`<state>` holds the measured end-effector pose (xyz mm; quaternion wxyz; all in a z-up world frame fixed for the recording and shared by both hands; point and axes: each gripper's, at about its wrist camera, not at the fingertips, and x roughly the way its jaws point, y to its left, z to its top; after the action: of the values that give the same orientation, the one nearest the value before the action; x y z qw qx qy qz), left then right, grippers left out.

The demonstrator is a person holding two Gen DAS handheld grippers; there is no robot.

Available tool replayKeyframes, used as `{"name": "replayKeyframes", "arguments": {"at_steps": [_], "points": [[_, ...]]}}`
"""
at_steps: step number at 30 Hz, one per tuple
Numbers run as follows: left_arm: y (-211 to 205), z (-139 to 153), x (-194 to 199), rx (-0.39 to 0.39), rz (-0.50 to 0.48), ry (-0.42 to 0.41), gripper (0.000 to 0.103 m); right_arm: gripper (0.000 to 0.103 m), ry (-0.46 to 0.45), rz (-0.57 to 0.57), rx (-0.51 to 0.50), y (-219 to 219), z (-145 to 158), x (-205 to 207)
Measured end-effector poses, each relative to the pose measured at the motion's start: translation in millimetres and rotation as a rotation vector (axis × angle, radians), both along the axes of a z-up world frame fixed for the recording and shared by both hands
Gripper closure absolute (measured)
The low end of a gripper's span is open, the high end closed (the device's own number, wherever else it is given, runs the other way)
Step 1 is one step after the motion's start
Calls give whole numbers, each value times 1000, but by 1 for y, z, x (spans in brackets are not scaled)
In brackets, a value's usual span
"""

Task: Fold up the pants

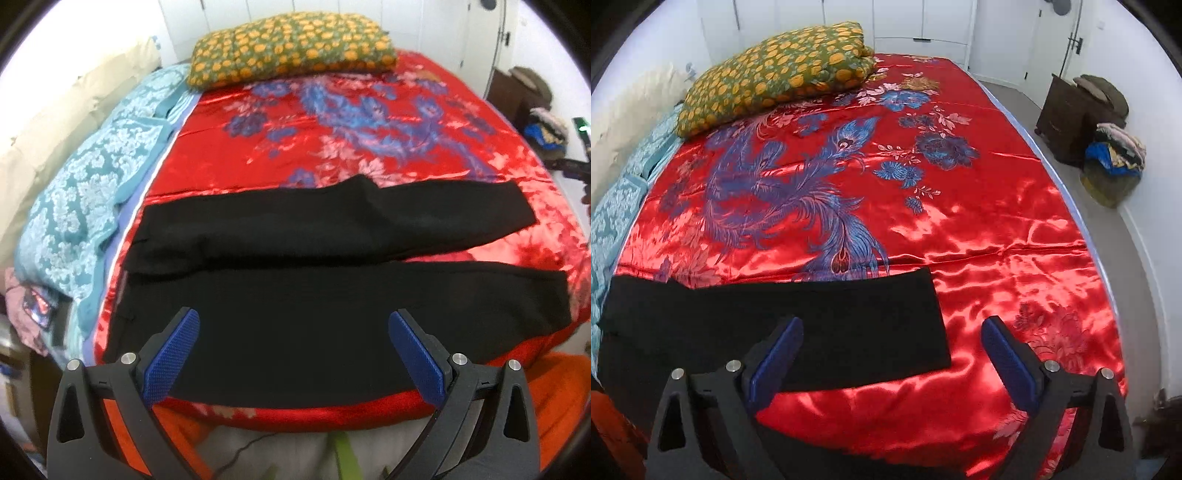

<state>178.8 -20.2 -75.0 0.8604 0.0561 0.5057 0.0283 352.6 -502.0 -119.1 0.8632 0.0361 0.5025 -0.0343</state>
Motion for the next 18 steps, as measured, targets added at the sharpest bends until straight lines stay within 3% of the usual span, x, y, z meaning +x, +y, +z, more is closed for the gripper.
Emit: {"name": "replayKeyframes", "arguments": {"at_steps": [3, 9, 18], "points": [[3, -6, 7, 36, 25, 15, 1, 6, -38, -11, 43, 7, 3, -7], [4, -17, 12, 72, 33, 55, 1, 6, -24, 51, 28, 36, 4, -19], [0, -15, 11, 116, 28, 62, 1, 6, -2, 62, 55, 38, 2, -26]]}}
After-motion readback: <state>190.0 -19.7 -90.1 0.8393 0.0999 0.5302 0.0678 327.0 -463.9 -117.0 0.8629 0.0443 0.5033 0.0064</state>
